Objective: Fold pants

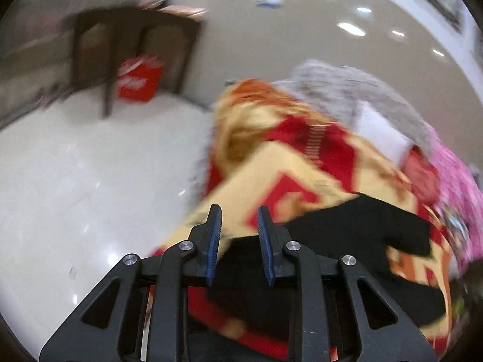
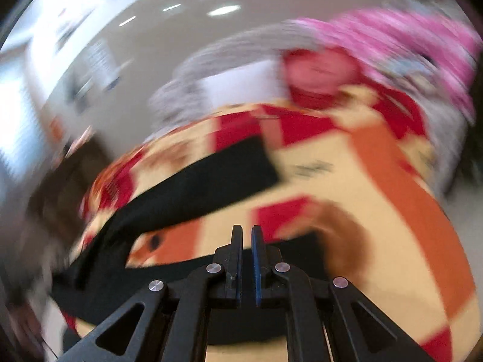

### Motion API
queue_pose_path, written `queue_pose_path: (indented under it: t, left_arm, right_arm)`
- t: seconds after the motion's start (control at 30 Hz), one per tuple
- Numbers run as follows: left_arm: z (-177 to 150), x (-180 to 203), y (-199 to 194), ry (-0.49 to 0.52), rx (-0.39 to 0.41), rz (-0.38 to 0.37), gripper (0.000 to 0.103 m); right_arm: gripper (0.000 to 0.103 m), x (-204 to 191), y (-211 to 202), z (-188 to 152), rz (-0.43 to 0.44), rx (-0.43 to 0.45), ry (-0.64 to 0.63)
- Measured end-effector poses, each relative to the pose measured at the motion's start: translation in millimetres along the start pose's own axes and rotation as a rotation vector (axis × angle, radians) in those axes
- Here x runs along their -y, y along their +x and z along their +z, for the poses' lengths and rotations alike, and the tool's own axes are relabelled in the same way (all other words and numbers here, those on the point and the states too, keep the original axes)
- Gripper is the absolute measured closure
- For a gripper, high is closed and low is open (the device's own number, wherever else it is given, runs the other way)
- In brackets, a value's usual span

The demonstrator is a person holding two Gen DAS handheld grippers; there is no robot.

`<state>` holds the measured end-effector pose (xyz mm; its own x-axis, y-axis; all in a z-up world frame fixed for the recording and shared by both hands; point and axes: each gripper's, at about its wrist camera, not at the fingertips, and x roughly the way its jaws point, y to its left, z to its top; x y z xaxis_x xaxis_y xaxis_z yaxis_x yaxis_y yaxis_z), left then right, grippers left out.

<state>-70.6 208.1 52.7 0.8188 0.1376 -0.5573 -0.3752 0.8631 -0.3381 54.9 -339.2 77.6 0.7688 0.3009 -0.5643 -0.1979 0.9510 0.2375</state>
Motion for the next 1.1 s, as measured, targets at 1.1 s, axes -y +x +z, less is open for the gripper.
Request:
queue_pose_path:
  t: [1.1]
  left_arm:
    - [12, 75, 86, 0.066, -0.204, -0.056, 0.08]
  right_arm:
    - [0.098, -18, 63, -10, -0.302, -0.036, -0.083]
